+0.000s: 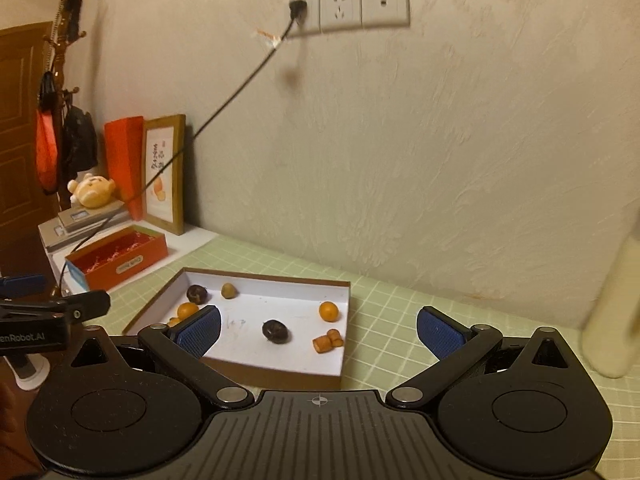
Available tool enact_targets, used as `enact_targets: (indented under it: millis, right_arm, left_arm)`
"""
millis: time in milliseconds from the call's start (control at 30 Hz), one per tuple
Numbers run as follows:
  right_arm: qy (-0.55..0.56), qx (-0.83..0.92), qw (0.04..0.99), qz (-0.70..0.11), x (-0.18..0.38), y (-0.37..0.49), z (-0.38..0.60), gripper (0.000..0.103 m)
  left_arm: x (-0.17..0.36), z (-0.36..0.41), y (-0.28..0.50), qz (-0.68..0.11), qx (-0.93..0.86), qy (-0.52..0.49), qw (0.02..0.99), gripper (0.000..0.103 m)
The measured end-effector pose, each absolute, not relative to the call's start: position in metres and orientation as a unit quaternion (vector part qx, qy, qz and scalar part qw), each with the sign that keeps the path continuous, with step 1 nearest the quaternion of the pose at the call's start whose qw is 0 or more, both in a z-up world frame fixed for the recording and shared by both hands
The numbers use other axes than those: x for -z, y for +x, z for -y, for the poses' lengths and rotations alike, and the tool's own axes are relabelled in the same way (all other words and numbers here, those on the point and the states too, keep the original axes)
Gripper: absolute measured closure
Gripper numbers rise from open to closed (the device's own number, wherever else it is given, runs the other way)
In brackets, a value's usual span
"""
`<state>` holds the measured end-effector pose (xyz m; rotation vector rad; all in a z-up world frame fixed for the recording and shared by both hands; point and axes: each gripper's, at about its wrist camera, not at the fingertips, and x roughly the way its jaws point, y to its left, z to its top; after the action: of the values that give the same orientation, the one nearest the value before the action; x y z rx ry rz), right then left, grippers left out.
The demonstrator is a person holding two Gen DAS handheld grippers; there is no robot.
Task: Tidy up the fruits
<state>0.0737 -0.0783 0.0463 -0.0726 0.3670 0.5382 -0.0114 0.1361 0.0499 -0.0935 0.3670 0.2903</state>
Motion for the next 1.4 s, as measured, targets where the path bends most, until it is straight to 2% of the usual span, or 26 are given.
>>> enact_targets:
  millis: [467, 667, 933, 1133, 1400]
  right_arm:
    - [-0.050, -0.249, 0.959, -0.123, -0.023, -0.015, 0.117, 0.000]
    - [-0.042, -0.243, 0.957, -0.149, 0.000, -0.010, 0.127, 0.000]
    - [-0.046, -0.246, 0.959, -0.132, -0.008, -0.003, 0.127, 0.000]
    - [-0.050, -0.248, 0.953, -0.165, 0.002, 0.011, 0.125, 0.000]
    - [-0.047, -0.239, 0.957, -0.160, 0.002, 0.009, 0.129, 0.000]
  left_arm:
    - [-0.031, -0.096, -0.085, -0.136, -0.116, -0.029, 0.983, 0.006]
    - [-0.023, -0.097, -0.090, -0.125, -0.107, -0.028, 0.986, 0.006]
    - [-0.022, -0.103, -0.083, -0.142, -0.111, -0.036, 0.983, 0.006]
    - [-0.018, -0.099, -0.081, -0.144, -0.113, -0.022, 0.983, 0.006]
    - [-0.019, -0.102, -0.081, -0.145, -0.117, -0.027, 0.982, 0.006]
